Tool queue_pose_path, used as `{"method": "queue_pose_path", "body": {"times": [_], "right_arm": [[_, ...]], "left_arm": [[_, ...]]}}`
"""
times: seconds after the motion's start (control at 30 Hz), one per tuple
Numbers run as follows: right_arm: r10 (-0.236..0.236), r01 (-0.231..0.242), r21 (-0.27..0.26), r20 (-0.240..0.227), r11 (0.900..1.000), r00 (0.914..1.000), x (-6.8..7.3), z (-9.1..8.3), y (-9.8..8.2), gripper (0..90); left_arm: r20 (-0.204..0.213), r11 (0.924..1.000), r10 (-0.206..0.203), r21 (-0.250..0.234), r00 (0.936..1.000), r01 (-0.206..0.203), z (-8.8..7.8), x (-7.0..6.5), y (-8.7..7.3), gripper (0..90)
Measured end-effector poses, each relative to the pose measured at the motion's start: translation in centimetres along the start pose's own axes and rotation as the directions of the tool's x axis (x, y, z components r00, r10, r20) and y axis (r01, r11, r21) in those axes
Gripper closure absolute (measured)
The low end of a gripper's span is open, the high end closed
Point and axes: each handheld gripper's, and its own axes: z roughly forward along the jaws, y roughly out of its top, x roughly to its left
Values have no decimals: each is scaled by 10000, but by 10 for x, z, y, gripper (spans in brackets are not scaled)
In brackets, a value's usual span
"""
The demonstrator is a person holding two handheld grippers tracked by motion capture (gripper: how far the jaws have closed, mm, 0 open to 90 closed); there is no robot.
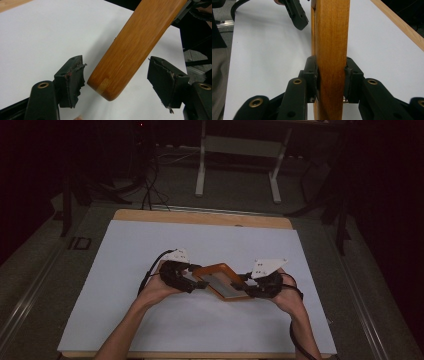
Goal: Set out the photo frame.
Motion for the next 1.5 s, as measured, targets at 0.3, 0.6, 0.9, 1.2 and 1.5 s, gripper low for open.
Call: {"method": "queue_pose_path", "body": {"times": [0.3, 0.6, 0.9, 1.2, 1.5], "right_arm": [[111, -110, -127, 27, 9999, 9999, -1, -3, -5, 686], [207, -206, -271, 19, 9994, 9998, -1, -7, -12, 686], [380, -380, -395, -8, 9985, 9993, -3, -11, -19, 687], [484, -485, -357, -28, 9982, 9988, -7, -13, -23, 683], [774, -774, -12, 292, 9970, 9966, -14, -18, -34, 645]], "left_arm": [[338, 9999, -101, 87, 9994, 98, 17, -1, -6, 315], [472, 9999, -86, 119, 9988, 81, 37, -3, -9, 367], [485, 10000, -38, -22, 9988, 40, 45, -5, -8, 441], [256, 9996, 294, -53, 9992, -293, 52, -12, -5, 531], [113, 9974, 707, -169, 9974, -705, 55, -23, 0, 618]]}}
